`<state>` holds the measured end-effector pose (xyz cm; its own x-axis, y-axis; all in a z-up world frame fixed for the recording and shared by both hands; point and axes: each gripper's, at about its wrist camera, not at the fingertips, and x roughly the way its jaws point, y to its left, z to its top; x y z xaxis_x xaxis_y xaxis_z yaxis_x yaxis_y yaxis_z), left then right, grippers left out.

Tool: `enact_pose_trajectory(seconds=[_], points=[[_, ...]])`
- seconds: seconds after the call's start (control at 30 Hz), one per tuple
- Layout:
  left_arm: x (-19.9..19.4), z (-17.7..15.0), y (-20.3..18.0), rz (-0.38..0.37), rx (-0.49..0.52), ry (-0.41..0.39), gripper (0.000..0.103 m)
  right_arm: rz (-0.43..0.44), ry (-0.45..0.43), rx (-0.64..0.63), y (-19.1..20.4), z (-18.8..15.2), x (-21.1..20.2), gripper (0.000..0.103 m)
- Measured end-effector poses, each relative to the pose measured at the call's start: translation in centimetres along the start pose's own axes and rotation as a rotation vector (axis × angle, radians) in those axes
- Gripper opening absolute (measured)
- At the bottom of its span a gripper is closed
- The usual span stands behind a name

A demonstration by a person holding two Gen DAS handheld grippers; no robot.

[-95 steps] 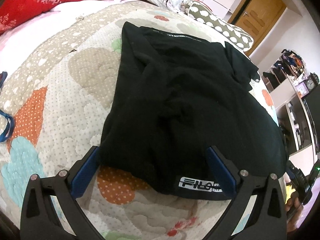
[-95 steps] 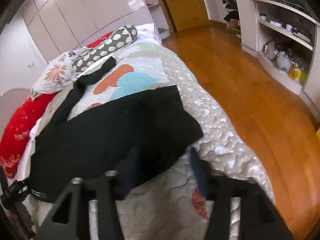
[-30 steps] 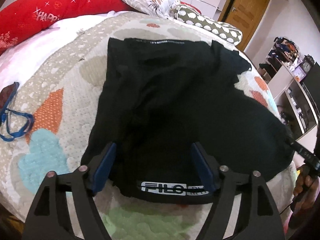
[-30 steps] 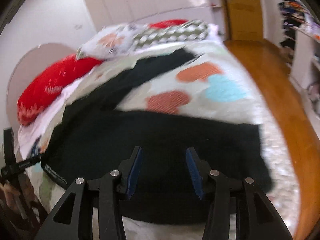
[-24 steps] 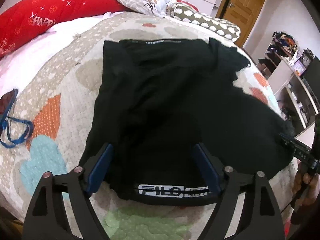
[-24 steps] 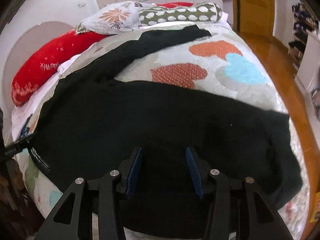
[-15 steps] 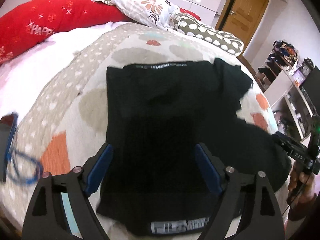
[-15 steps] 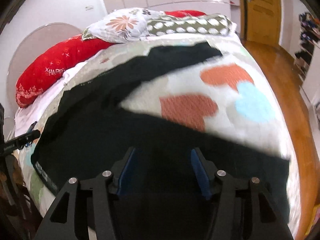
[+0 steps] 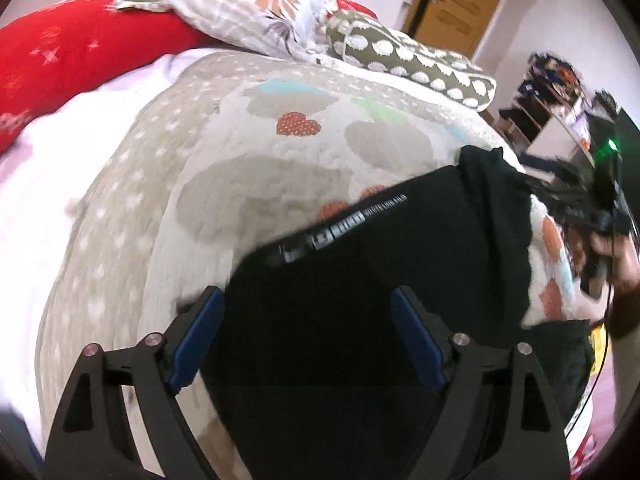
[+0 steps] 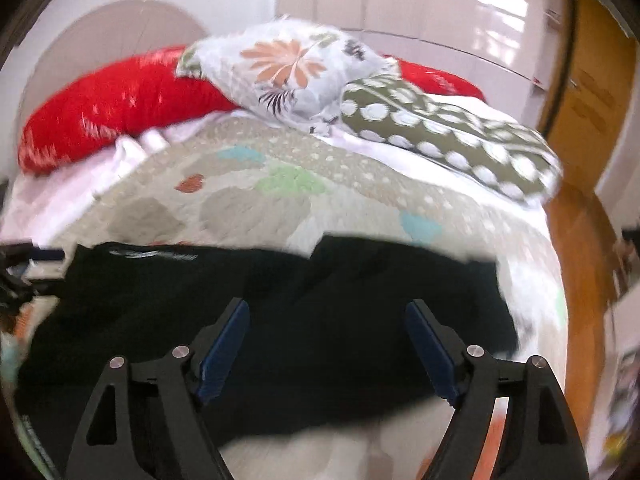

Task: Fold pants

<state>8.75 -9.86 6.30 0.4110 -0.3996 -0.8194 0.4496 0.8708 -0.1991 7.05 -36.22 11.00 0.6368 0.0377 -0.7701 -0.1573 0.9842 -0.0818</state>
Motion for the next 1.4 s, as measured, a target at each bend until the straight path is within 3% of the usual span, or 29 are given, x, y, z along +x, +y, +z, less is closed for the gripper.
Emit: enact_pose_trajectory(seconds=[0.2,0.27,0.3,0.4,0.47,0.5,0.57,0.63,0.7,0.9,1.1,1.2,1.23,1.27,1.4], points=[[5.3,1.8,0.1,-0.004,0.124,0.124,0.086,-0.008,0.081,-0.113,-0.9,2.3,5.6,0.082],[6.4,1.8,-0.7,0.039,0.182,0.126,0.095,-0.019,0.142,-0.112,-1.3,2.4,7.3,0.077],[6.5,1.9,-1.1,0.049,0.203,0.108,0.095,-0.016,0.178,-0.11,-1.5,2.2,8.1,0.054],[7.0,2.1,-1.6,0.064,0.199,0.101,0.091,0.002,0.151,-0.135,-1.0,1.1,8.0,0.019],[6.5,2.3,-1.8,0.046,0.196,0.082,0.059,0.024,0.114,-0.104,-1.0,0.5,7.1,0.008],[6.2,2.4,-1.9,0.035,0.2,0.084,0.054,0.024,0.095,-0.088,-1.1,0.4,6.4,0.007],[5.1,2.4,-2.2,0.083,0.205,0.062,0.013,0.031,0.04,-0.061,-1.3,0.4,4.2,0.006],[3.5,2.5,-2.0,0.067,0.17,0.032,0.007,0.032,-0.016,-0.042,-1.5,0.2,1.4,0.005],[1.9,2.4,-1.9,0.041,0.137,0.007,0.007,0.041,-0.062,-0.036,-1.4,0.1,-1.3,0.005],[-0.5,1.4,-3.9,0.003,0.168,0.001,0.007,0.009,-0.137,-0.057,-0.2,-1.5,-7.4,0.005],[-2.3,0.1,-5.0,-0.064,0.169,-0.005,0.008,0.019,-0.204,-0.052,1.2,-5.3,-12.4,0.005],[-4.0,-0.9,-4.9,-0.146,0.119,-0.017,0.031,0.01,-0.253,-0.077,2.7,-8.5,-15.7,0.005],[-4.7,-1.3,-4.8,-0.169,0.099,-0.032,0.048,0.013,-0.267,-0.075,3.4,-10.0,-16.9,0.005],[-5.4,-1.9,-4.7,-0.195,0.079,-0.047,0.054,0.018,-0.274,-0.07,3.8,-11.3,-17.8,0.005],[-7.4,-4.5,-5.2,-0.255,0.048,-0.066,0.054,0.037,-0.255,-0.044,5.5,-17.8,-20.4,0.005]])
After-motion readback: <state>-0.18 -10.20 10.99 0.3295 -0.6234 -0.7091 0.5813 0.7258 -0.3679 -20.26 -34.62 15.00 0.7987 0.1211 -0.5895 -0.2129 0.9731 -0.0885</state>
